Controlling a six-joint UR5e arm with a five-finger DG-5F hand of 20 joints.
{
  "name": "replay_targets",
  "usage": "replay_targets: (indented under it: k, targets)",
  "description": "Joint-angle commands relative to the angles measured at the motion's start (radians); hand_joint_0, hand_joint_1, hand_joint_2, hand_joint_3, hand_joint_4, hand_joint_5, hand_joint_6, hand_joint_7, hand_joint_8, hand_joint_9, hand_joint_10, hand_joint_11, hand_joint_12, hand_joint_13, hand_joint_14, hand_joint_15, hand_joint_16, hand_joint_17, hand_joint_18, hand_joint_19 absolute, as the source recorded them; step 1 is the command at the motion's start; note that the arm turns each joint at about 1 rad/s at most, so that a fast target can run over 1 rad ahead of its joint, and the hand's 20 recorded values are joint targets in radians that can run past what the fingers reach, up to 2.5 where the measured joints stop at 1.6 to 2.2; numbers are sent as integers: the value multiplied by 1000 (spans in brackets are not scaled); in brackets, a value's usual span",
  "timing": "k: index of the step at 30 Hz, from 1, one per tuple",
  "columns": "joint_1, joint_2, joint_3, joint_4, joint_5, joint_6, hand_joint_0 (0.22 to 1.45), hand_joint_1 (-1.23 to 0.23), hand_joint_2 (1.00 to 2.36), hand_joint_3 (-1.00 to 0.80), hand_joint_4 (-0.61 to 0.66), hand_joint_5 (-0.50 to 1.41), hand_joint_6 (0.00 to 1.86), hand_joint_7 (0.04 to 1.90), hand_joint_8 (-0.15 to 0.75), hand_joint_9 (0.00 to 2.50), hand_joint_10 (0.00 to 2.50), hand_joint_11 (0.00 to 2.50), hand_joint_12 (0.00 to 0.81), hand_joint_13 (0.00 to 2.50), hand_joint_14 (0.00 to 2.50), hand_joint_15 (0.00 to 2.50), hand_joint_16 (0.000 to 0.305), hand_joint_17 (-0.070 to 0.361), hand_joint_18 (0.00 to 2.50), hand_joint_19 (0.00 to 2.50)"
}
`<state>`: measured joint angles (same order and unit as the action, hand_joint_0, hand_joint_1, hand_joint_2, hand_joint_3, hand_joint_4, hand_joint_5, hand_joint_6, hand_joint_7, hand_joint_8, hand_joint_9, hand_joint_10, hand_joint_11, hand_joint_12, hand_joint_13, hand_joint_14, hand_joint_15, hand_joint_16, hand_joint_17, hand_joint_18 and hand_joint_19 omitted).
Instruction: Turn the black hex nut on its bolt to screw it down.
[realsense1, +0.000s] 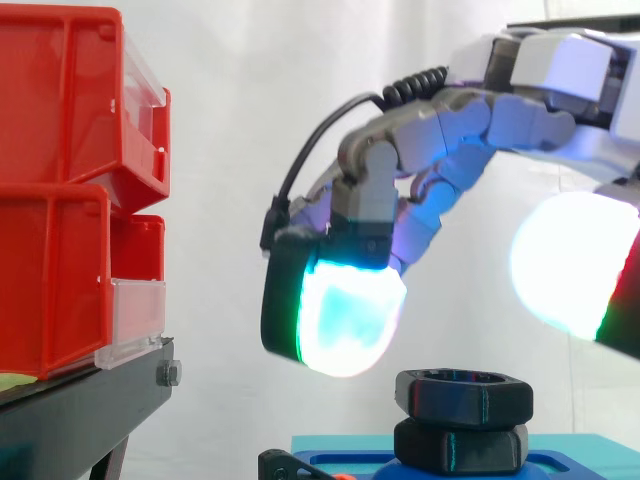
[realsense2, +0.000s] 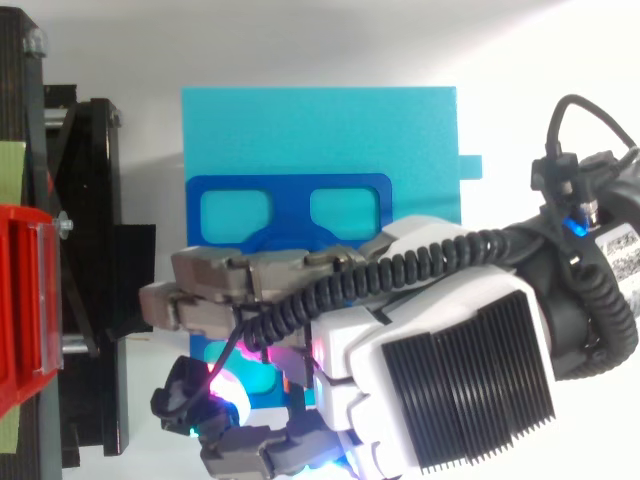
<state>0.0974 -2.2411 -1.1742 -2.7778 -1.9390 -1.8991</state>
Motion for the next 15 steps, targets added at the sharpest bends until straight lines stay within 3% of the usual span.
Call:
replay_targets:
  k: [1,4,15]
  targets:
    - [10,0,-30,9,14,0,516,-200,1000,-500,-29,32,507,1060,278,1118,10,268,312,695,7,179,45,100,595,476]
    - [10,0,-48,26,14,0,516,-201,1000,-500,-35,32,507,1058,274,1118,11,266,314,696,7,182,45,101,595,476]
    - [-1,0,-48,9,9,0,516,-203,1000,-500,-72,34,507,1075,277,1119,12,282,313,697,7,176,45,100,601,475]
